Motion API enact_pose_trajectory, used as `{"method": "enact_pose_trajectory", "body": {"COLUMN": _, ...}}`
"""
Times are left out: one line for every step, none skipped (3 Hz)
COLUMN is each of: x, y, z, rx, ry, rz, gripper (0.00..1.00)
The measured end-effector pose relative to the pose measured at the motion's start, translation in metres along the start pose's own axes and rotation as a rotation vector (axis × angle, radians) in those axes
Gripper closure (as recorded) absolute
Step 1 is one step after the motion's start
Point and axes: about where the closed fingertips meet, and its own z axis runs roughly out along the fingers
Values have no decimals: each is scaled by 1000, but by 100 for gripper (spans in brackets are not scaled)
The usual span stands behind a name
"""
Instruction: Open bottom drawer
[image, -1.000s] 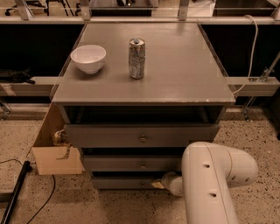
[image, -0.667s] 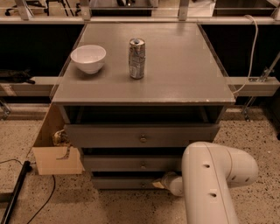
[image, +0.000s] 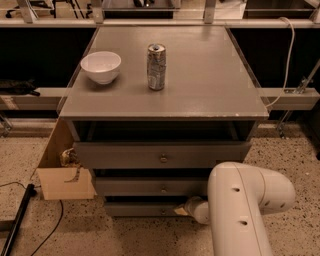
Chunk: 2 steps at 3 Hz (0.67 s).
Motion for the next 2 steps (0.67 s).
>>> {"method": "enact_pose_trajectory", "body": {"x": 5, "y": 0, "z": -8, "rx": -1, "ry": 18, "rz": 20, "gripper": 100}}
{"method": "enact_pose_trajectory", "body": {"x": 15, "y": 5, "z": -24, "rx": -3, "ry": 37, "rz": 46, "gripper": 100}}
